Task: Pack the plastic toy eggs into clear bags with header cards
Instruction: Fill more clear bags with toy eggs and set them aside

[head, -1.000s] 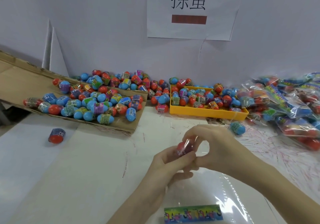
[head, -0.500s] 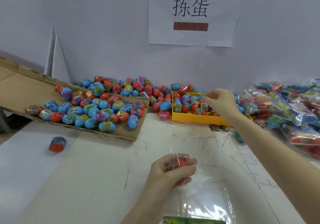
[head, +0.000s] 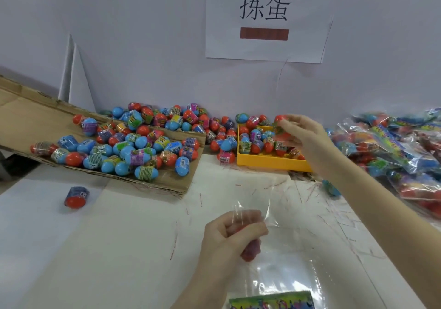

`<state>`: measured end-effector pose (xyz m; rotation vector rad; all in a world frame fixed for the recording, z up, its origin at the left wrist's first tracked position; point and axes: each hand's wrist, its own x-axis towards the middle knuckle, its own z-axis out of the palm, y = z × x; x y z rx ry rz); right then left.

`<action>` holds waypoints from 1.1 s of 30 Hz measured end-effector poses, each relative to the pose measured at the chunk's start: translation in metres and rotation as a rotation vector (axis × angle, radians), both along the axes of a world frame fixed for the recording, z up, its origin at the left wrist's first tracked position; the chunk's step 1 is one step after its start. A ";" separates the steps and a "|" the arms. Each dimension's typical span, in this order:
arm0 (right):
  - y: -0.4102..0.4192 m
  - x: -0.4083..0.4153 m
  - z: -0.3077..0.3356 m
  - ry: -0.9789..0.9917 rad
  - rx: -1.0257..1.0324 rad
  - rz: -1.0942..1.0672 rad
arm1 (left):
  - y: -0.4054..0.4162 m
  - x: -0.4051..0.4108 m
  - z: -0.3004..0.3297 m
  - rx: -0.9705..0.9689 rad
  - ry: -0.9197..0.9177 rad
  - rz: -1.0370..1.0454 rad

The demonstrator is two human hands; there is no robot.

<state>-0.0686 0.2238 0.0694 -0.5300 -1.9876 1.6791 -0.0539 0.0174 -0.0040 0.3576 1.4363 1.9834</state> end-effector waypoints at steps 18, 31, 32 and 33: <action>-0.084 0.086 0.019 -0.129 0.851 0.250 | -0.001 0.006 0.000 0.000 0.128 0.036; -0.078 0.081 0.016 -0.206 1.028 0.220 | -0.005 0.006 0.002 -0.005 0.193 -0.031; -0.077 0.082 0.017 -0.210 1.035 0.257 | -0.005 0.006 0.002 -0.005 0.193 -0.036; -0.075 0.082 0.018 -0.214 1.055 0.288 | -0.005 0.006 0.001 -0.006 0.192 -0.041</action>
